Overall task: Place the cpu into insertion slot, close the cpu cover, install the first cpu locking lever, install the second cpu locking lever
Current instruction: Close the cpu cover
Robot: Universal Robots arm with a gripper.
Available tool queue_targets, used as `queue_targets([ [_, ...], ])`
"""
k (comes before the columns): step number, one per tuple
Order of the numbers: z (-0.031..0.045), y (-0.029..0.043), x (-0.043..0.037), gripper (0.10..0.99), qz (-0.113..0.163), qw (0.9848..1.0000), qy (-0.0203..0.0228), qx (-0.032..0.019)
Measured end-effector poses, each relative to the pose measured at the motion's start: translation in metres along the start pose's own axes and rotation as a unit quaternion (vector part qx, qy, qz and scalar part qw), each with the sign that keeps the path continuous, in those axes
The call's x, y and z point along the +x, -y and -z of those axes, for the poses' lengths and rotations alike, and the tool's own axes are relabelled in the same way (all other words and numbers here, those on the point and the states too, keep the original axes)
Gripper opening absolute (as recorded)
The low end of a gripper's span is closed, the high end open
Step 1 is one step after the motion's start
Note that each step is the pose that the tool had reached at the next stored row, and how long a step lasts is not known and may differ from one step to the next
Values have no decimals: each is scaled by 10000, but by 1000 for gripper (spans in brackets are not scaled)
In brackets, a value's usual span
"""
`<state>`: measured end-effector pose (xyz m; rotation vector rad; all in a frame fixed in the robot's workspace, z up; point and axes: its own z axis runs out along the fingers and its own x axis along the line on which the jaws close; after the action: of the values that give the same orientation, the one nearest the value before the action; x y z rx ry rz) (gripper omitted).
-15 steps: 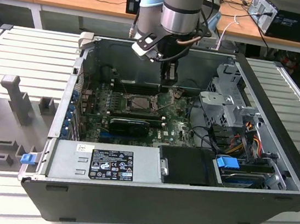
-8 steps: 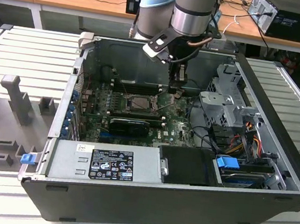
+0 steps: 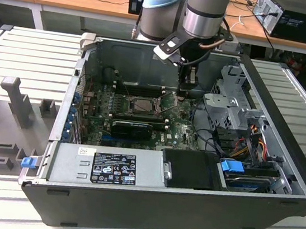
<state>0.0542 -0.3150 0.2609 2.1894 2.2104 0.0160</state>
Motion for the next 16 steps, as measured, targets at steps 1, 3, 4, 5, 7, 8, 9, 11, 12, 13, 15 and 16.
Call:
queue_targets([
  [1,-3,-33,0,106,1,10000,0,1],
  [3,-15,-98,0,106,1,10000,-1,7],
  [4,-28,-113,0,106,1,10000,0,12],
  [5,-68,-128,0,106,1,10000,0,25],
  [7,-150,-125,1,106,3,10000,0,48],
  [8,-138,-124,1,106,2,10000,0,48],
  [9,-131,-123,2,106,2,10000,-1,48],
  [11,-121,-113,1,106,2,10000,0,48],
  [12,-113,-108,1,106,2,10000,0,50],
  [13,-111,-104,2,106,2,10000,-1,51],
  [15,-110,-99,1,106,2,10000,-2,52],
  [16,-109,-97,1,106,2,10000,-1,52],
])
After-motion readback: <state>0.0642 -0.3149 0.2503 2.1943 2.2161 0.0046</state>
